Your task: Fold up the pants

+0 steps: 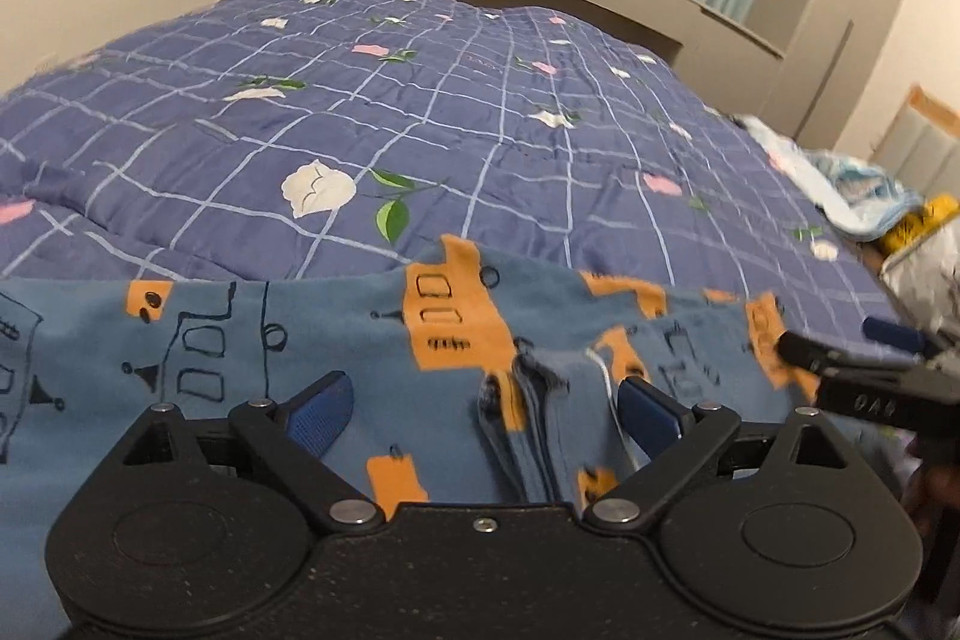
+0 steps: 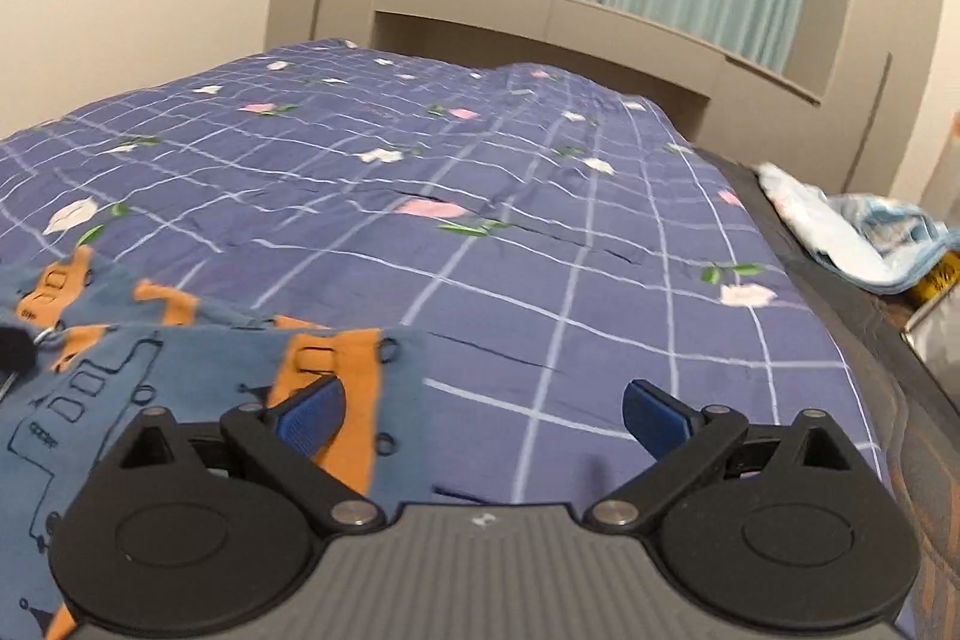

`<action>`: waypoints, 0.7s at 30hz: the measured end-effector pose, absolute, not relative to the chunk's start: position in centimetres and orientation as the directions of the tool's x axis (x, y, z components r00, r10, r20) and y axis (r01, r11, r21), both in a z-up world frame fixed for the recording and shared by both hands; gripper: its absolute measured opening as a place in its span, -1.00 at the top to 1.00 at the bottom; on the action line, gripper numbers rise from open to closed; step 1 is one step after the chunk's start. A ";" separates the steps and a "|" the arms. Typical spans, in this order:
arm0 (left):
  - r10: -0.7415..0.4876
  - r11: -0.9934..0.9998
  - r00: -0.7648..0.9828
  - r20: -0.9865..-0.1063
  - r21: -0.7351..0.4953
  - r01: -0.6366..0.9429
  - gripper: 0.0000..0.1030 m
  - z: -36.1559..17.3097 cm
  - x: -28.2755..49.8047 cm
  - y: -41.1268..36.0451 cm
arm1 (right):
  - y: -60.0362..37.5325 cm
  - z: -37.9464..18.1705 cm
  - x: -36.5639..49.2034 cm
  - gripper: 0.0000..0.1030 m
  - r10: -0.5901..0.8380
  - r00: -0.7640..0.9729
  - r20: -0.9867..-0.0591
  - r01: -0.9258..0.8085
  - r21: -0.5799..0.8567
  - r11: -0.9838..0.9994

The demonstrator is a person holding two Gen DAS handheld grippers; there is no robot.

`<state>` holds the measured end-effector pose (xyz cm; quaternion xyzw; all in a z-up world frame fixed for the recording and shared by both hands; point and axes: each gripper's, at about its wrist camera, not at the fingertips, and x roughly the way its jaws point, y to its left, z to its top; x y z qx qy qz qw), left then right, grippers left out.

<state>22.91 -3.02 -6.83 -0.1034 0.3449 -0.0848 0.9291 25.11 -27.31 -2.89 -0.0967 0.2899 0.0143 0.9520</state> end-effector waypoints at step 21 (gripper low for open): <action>-0.194 0.977 0.780 -0.595 -0.187 0.100 -0.98 -4.8 12.5 0.2 | -25.7 -2.2 12.1 -0.99 -0.042 0.865 -0.500 -0.063 -0.191 0.980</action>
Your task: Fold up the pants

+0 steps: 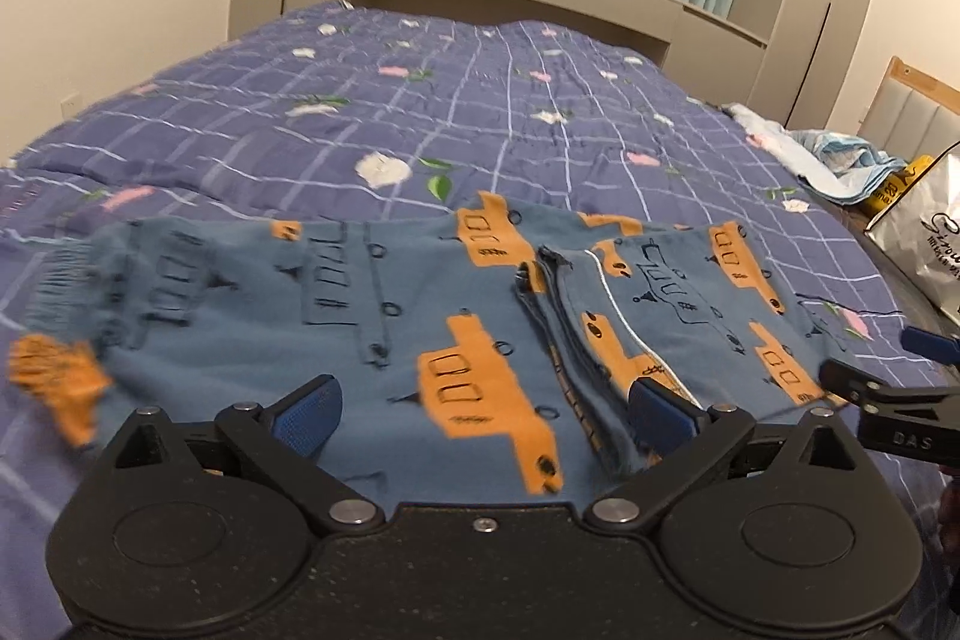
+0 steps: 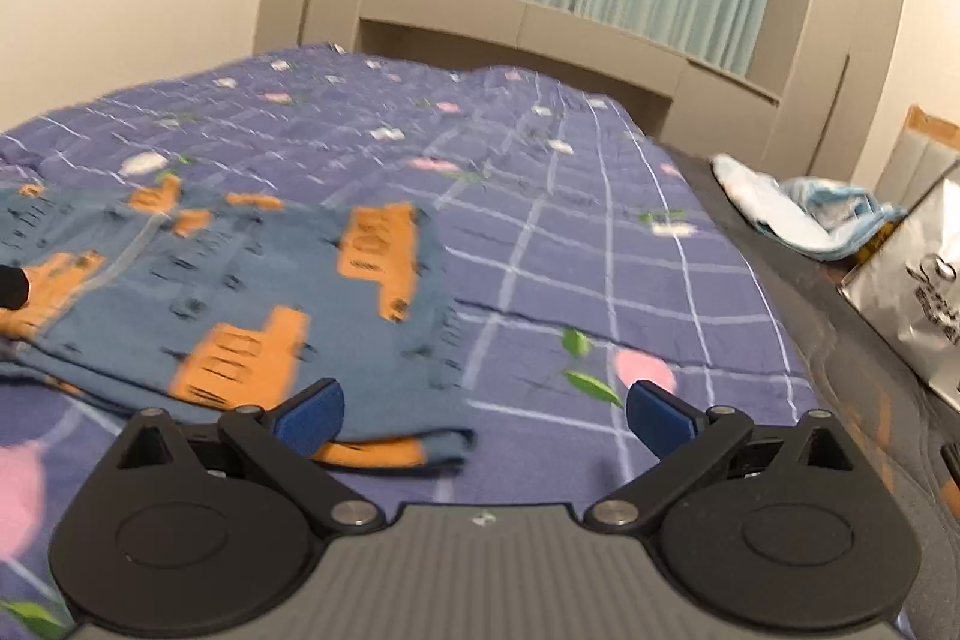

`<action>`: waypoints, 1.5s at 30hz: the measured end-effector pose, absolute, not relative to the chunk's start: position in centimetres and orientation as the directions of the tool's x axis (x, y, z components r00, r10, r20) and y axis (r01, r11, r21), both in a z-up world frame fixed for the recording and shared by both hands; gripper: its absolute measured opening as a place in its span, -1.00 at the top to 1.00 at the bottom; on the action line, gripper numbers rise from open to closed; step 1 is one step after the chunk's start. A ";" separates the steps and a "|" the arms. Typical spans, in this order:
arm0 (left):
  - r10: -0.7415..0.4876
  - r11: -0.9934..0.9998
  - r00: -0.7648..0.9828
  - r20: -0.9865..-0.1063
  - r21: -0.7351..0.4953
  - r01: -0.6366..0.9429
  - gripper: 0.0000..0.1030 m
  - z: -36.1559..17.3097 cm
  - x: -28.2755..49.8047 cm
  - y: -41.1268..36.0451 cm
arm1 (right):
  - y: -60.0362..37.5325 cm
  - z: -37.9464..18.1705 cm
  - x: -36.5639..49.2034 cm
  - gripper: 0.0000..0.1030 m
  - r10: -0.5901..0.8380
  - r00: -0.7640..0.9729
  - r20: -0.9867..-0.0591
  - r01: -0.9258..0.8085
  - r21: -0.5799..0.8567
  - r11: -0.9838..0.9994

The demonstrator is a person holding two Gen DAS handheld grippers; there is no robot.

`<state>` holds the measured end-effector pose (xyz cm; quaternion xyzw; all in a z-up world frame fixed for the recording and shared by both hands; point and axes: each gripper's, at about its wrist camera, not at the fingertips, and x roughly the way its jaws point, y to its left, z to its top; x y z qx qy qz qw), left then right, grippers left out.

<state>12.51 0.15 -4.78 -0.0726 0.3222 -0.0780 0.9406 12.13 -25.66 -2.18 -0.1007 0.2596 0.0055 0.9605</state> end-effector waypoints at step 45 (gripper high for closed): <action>-0.008 0.893 0.865 -0.502 -0.393 -0.220 -0.99 -6.9 9.8 11.0 | -16.6 -3.3 13.8 -1.00 0.121 0.847 -0.518 -0.210 -0.117 0.971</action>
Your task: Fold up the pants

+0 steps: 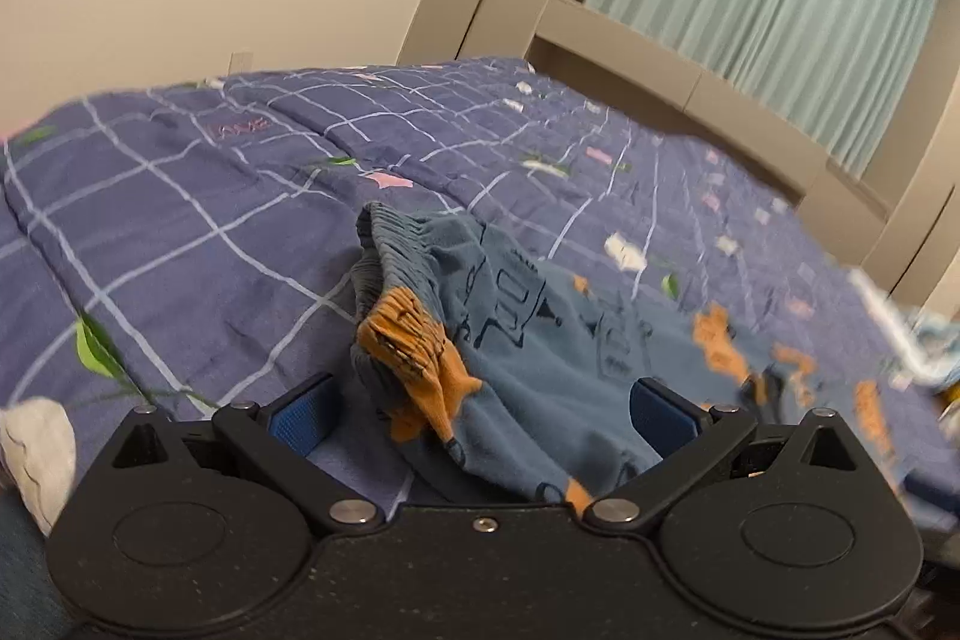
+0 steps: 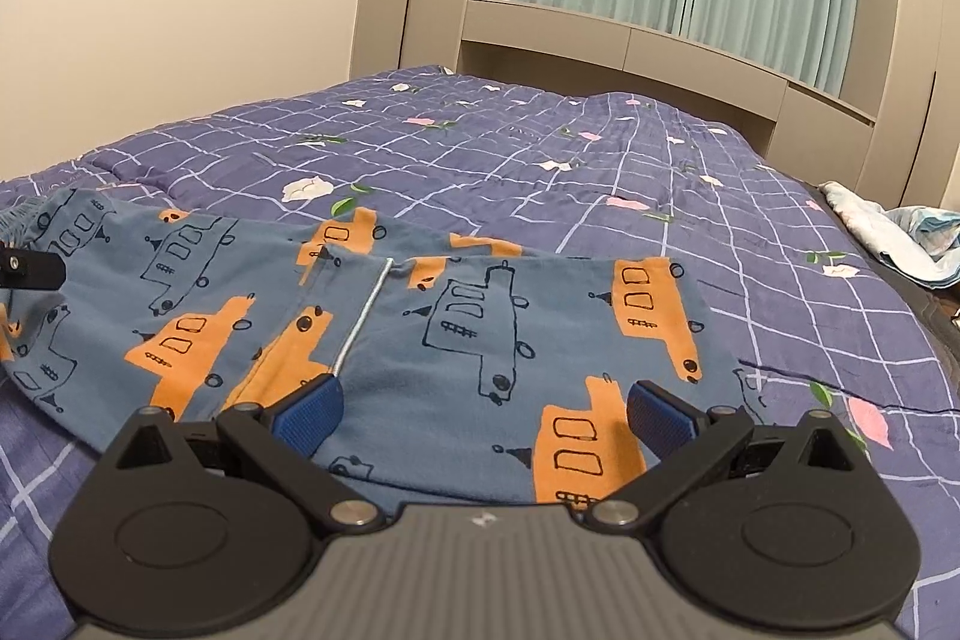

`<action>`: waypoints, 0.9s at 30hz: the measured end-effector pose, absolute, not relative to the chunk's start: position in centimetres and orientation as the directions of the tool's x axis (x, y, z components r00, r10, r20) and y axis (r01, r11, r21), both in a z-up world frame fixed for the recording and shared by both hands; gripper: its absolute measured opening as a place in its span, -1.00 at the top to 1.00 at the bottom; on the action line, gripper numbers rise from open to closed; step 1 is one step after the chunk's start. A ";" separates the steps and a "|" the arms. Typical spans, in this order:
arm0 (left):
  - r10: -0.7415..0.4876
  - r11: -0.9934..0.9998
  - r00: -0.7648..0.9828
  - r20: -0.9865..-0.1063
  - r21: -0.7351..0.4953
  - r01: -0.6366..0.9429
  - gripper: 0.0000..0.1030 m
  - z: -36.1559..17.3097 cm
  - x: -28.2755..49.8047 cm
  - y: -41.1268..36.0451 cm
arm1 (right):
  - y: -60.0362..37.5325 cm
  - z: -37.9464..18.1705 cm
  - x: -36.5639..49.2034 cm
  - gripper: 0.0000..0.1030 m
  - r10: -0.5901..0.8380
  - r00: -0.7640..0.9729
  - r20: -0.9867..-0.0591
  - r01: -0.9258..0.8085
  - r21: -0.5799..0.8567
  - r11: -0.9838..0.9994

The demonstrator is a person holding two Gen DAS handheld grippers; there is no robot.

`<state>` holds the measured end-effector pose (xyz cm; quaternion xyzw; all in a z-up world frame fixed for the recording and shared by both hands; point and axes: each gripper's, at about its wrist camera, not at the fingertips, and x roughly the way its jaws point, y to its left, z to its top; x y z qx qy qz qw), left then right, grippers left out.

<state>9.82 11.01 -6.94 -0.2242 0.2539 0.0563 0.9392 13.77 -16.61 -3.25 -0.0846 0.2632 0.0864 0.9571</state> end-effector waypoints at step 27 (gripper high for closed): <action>-0.003 0.798 0.872 -0.489 -0.527 -0.292 0.42 -6.6 8.9 13.1 | -16.6 -3.4 13.8 -1.00 0.122 0.849 -0.513 -0.208 -0.114 0.971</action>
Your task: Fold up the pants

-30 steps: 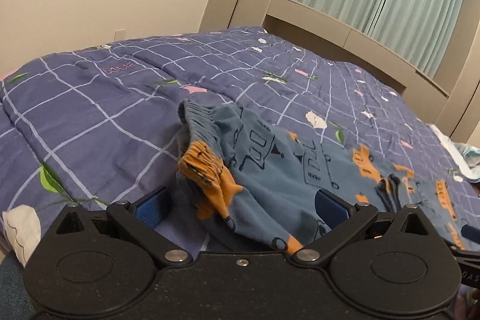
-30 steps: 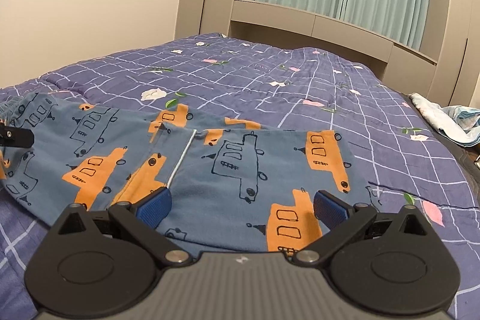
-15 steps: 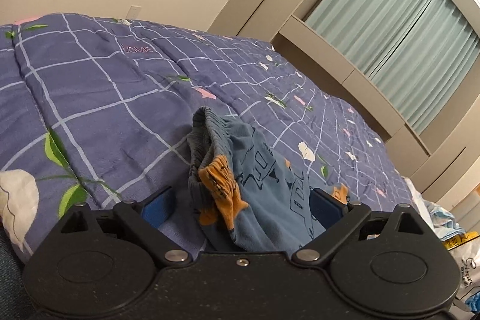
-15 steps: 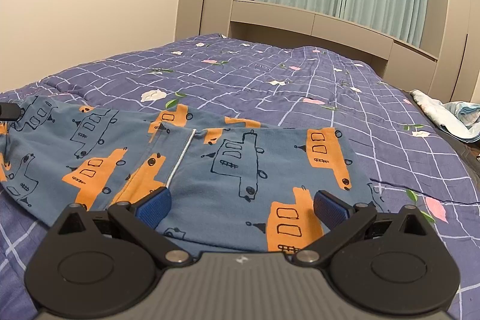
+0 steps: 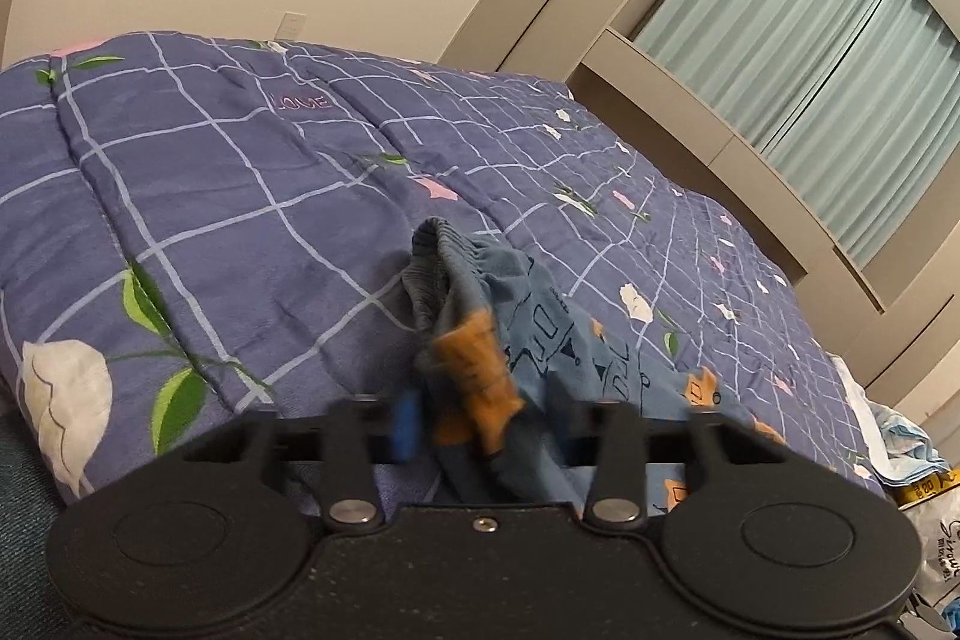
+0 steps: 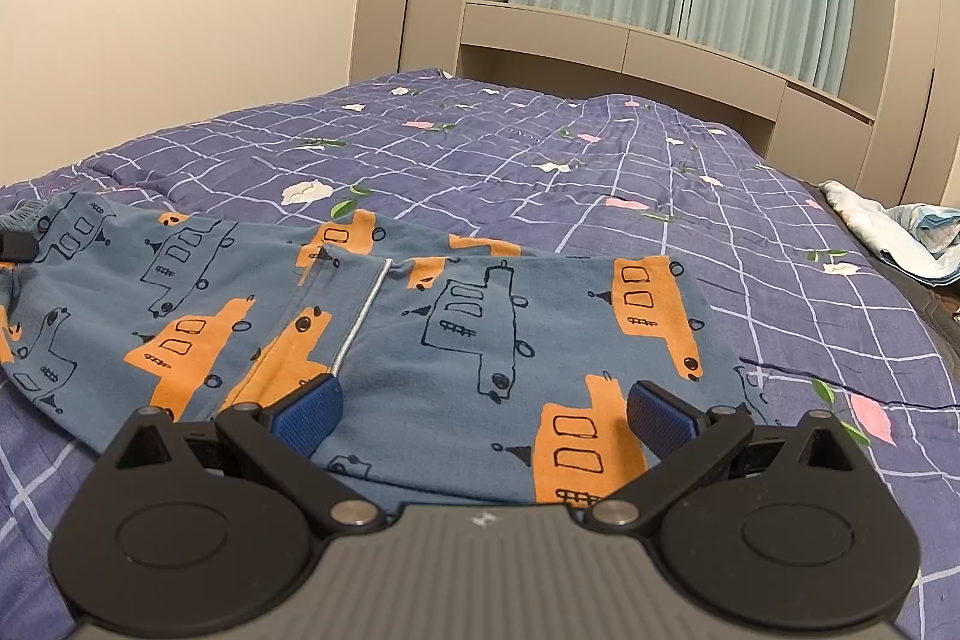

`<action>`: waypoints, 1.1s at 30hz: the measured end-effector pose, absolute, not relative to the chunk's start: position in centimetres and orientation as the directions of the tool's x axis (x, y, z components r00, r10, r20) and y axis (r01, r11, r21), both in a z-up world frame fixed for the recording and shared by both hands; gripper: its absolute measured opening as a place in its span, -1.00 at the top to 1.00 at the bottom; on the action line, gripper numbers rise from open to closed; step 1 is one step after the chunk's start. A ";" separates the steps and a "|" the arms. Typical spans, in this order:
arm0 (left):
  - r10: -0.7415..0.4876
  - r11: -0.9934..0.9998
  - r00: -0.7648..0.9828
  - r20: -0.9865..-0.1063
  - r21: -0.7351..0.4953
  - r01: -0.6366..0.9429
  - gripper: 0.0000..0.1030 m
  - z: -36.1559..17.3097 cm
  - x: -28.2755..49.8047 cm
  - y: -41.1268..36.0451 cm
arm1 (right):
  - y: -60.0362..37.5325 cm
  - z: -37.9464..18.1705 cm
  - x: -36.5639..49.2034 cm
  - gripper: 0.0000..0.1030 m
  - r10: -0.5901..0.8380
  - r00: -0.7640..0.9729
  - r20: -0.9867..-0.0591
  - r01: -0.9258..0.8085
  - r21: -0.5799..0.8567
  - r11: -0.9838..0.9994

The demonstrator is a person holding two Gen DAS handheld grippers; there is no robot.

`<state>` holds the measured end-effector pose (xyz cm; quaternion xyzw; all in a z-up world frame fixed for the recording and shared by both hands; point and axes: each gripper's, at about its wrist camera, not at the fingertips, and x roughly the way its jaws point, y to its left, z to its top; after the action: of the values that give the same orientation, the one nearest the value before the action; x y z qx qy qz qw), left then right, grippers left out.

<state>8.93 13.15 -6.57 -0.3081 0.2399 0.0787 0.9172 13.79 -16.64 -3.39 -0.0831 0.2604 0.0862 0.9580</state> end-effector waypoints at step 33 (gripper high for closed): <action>-0.538 0.843 0.768 -0.348 -0.233 0.485 0.70 2.1 15.7 -10.5 | -26.2 -2.1 10.2 -1.00 -0.089 0.884 -0.459 -0.005 -0.198 0.980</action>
<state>15.67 -10.48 2.13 -0.0647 0.2042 -0.2725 0.9380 10.19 -26.19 -2.14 -0.0973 0.2399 -0.0217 0.9657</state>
